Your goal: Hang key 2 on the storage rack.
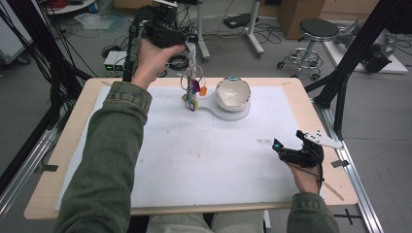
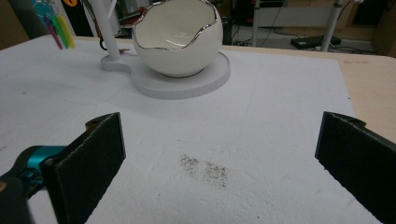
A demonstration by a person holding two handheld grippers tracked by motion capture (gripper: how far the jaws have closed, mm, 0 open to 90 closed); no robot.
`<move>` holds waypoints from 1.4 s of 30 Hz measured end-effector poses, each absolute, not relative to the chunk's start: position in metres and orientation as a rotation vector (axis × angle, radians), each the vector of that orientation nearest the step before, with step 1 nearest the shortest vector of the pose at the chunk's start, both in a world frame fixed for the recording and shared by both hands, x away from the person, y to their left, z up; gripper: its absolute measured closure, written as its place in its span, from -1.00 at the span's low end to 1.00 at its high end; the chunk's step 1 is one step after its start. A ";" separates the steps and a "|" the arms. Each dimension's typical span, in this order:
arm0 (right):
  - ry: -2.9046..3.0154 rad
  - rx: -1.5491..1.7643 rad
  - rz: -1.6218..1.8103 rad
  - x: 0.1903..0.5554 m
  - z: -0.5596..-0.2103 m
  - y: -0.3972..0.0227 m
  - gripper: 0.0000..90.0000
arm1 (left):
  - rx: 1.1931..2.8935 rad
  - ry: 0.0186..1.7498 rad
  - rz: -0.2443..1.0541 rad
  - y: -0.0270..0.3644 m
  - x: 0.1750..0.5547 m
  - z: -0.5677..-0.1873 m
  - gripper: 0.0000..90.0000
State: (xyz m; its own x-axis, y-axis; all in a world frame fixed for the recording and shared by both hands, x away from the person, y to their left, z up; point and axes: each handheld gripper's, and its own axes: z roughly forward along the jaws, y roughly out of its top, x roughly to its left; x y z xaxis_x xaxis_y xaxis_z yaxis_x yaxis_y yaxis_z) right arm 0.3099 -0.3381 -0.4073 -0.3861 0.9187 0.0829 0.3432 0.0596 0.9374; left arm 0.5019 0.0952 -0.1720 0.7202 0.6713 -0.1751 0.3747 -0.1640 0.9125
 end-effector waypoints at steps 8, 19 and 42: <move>1.793 1.259 1.312 0.308 -0.408 -0.339 -0.98 | 1.779 0.856 0.324 0.089 0.514 -0.186 0.89; 1.796 1.254 1.315 0.310 -0.408 -0.338 -0.98 | 1.712 0.967 0.317 0.097 0.520 -0.204 0.89; 1.806 1.250 1.312 0.312 -0.409 -0.337 -0.98 | 1.622 0.998 0.342 0.122 0.521 -0.215 0.89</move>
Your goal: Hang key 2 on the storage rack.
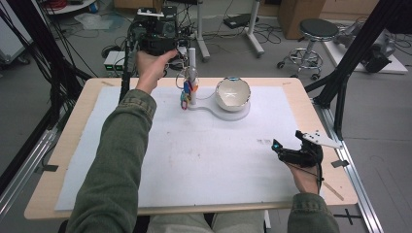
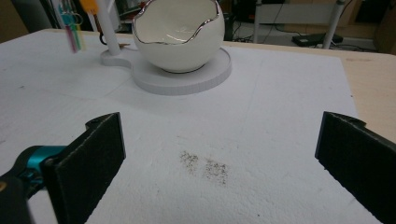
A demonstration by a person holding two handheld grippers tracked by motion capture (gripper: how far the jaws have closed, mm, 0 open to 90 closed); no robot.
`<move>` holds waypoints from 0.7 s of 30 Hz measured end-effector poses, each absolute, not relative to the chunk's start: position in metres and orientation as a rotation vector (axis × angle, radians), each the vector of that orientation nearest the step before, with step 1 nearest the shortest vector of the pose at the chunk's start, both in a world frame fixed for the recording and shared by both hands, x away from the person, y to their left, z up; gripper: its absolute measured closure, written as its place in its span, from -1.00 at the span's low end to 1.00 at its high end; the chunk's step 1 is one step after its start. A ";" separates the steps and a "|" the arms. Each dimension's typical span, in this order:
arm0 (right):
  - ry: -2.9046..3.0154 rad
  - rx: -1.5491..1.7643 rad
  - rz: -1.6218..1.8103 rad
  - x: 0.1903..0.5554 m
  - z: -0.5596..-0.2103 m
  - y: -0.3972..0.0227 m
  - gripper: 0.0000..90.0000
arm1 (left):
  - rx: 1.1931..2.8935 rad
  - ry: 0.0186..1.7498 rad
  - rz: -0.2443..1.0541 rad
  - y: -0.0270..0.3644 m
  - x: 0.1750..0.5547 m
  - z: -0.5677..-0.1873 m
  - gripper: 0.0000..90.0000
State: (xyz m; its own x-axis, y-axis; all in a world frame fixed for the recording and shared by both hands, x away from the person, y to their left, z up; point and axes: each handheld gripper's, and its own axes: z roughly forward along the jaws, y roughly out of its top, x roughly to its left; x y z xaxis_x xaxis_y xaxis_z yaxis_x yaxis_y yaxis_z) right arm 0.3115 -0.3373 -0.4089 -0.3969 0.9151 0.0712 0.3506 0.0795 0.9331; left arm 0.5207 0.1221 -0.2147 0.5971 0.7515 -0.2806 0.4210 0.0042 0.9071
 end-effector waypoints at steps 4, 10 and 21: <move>1.809 1.246 1.308 0.312 -0.409 -0.336 -0.98 | 1.644 1.018 0.339 0.127 0.522 -0.220 0.88; 1.804 1.253 1.309 0.312 -0.409 -0.336 -0.98 | 1.668 1.063 0.265 0.133 0.524 -0.228 0.20; 1.811 1.249 1.308 0.313 -0.409 -0.336 -0.98 | 1.643 1.138 0.326 0.151 0.517 -0.245 -0.74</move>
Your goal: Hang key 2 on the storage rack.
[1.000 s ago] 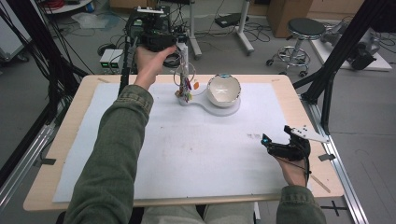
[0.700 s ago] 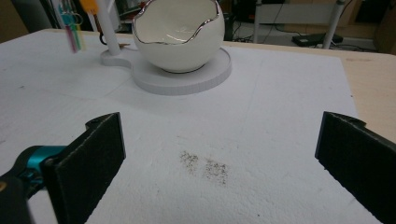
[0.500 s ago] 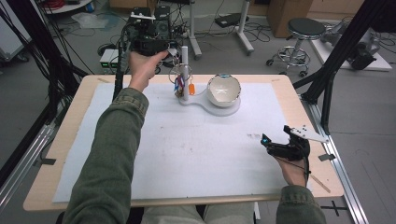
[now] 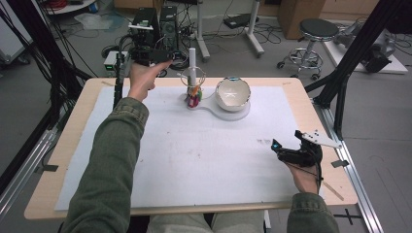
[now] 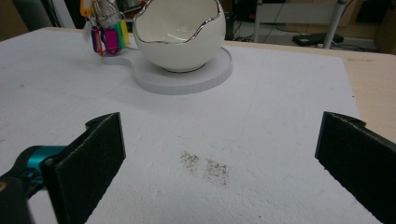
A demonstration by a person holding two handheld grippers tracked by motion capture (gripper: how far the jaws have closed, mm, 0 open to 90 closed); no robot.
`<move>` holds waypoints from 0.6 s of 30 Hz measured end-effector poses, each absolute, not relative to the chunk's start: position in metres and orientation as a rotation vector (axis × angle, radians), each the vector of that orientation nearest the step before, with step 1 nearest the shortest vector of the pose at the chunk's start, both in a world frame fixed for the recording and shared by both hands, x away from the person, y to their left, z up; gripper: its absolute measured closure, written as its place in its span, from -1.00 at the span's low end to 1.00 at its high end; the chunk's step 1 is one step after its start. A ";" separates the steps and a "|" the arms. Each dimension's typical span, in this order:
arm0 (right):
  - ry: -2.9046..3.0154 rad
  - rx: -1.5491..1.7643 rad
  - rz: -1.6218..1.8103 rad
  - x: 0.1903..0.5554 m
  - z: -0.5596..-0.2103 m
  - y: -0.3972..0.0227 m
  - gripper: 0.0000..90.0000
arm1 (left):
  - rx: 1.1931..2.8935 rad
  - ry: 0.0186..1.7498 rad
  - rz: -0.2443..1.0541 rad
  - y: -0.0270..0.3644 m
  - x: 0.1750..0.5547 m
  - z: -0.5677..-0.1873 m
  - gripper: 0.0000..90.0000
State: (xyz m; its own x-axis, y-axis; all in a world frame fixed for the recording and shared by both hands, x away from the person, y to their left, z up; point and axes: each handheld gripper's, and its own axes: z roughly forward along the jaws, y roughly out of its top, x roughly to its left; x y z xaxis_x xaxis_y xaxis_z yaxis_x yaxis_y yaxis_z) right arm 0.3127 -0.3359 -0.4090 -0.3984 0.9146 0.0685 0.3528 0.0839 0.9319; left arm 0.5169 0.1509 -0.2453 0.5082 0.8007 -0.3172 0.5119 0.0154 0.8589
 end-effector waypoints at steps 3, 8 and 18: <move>1.810 1.251 1.306 0.313 -0.409 -0.336 -0.98 | 1.677 1.146 0.348 0.151 0.513 -0.246 -0.96; 1.802 1.248 1.304 0.311 -0.408 -0.337 -0.98 | 1.733 1.115 0.353 0.148 0.505 -0.251 -0.96; 1.797 1.256 1.302 0.310 -0.408 -0.337 -0.98 | 1.762 1.085 0.403 0.147 0.493 -0.253 -0.96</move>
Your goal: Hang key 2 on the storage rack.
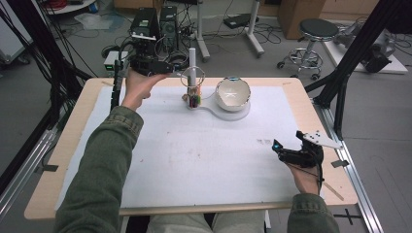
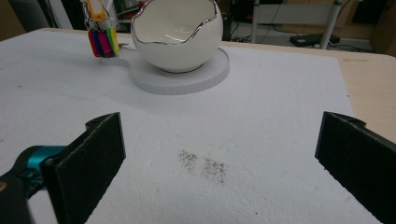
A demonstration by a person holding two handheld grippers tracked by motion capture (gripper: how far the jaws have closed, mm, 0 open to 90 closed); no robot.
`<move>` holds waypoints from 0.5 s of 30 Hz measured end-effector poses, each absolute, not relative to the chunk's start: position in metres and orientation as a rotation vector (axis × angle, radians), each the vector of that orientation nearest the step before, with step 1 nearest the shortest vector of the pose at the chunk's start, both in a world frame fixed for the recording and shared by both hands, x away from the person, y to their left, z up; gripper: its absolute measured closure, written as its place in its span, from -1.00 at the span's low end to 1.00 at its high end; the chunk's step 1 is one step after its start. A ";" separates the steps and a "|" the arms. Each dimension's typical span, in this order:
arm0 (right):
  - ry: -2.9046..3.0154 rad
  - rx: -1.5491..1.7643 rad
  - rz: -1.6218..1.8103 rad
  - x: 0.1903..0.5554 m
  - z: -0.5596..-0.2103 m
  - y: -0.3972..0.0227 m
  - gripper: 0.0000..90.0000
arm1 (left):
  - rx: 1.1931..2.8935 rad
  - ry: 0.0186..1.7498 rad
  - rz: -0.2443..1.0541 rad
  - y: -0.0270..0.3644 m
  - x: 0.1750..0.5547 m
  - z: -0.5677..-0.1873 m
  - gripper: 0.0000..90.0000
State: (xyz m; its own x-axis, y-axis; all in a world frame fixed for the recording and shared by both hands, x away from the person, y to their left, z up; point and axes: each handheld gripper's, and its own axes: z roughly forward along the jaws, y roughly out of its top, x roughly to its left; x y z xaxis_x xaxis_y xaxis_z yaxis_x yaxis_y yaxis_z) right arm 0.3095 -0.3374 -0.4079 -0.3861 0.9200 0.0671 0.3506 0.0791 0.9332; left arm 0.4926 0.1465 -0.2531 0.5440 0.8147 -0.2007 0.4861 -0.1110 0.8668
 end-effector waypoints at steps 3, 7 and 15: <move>1.796 1.251 1.300 0.309 -0.408 -0.339 -0.98 | 1.759 1.089 0.420 0.147 0.490 -0.255 -0.96; 1.794 1.257 1.300 0.308 -0.408 -0.339 -0.98 | 1.757 1.095 0.433 0.151 0.488 -0.258 -0.96; 1.798 1.253 1.298 0.309 -0.408 -0.338 -0.98 | 1.792 1.114 0.488 0.157 0.482 -0.271 -0.96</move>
